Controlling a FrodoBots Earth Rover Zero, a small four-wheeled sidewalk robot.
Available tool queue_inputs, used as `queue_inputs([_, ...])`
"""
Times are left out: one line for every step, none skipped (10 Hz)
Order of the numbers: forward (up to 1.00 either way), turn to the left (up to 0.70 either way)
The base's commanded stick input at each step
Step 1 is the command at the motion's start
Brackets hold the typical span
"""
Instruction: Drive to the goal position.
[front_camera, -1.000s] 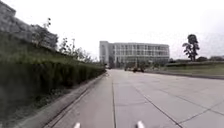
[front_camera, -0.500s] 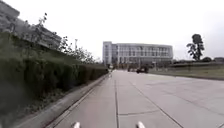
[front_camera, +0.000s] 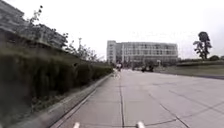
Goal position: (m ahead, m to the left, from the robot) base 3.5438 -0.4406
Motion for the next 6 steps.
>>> queue_inputs([0.6, 0.0])
queue_inputs([0.6, 0.0])
queue_inputs([0.6, 0.0])
queue_inputs([0.6, 0.0])
queue_inputs([0.6, 0.0])
queue_inputs([0.6, 0.0])
